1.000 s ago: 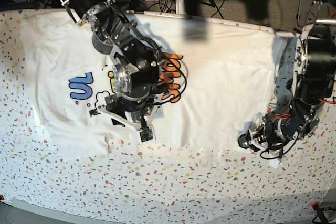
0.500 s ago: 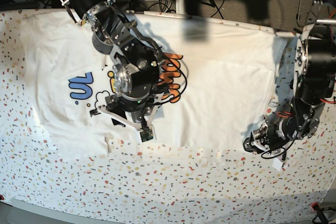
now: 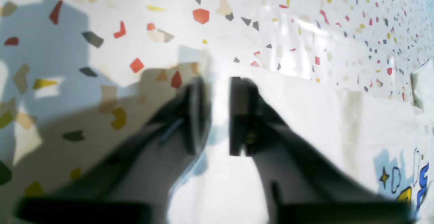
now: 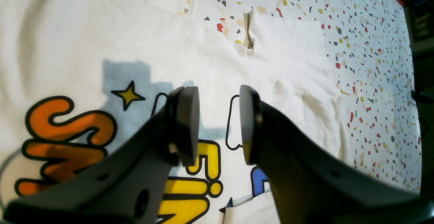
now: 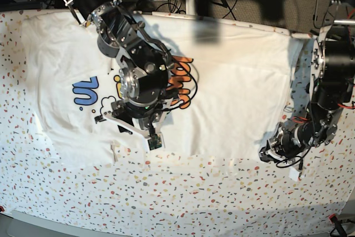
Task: Fold the T-shirt properly
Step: 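Grasp the shirt with both grippers near the hem and print, then move the right gripper to the shirt's side edge beside the print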
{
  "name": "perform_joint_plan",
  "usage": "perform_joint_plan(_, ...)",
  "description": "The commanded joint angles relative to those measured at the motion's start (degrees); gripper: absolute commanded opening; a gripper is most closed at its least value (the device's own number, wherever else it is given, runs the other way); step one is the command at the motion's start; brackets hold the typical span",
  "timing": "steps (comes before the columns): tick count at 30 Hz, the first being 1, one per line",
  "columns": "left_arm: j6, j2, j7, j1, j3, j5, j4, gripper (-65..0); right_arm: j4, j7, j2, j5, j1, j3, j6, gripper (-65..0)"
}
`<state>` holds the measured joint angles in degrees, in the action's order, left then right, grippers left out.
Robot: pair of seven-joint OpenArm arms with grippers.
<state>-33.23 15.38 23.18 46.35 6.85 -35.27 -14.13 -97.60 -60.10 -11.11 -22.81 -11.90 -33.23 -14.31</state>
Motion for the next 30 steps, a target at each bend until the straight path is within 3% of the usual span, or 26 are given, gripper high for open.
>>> perform_joint_plan(1,-0.7,0.52,-1.55,2.05,-0.11,-0.2,-0.74,-60.5,-1.16,1.14,0.15,-1.25,-1.27,0.33,-0.22,-44.6)
perform_joint_plan(3,-0.7,0.52,-2.34,2.08,-0.11,1.01,-0.74,-65.0,-1.18,1.14,0.15,-1.25,-1.25,0.33,-0.22,-44.7)
perform_joint_plan(16,-0.7,0.52,-2.29,2.05,-0.11,1.4,-0.74,-65.0,-1.18,1.14,0.15,-1.49,-1.27,0.33,-0.22,-44.7)
perform_joint_plan(21,-0.7,0.5,-2.49,2.05,-0.11,1.4,-0.74,-65.0,-1.18,1.09,0.15,-5.53,-1.27,0.33,-0.24,-44.7)
perform_joint_plan(27,-0.68,0.52,-4.87,2.05,-0.11,5.27,-0.74,-65.0,-1.16,0.72,0.15,-17.99,-1.27,0.33,-0.26,-44.6)
perform_joint_plan(30,-0.68,0.52,-4.85,2.05,-0.11,6.67,-0.74,-65.0,-1.16,1.09,0.13,-17.77,-1.36,0.35,-0.28,-44.6)
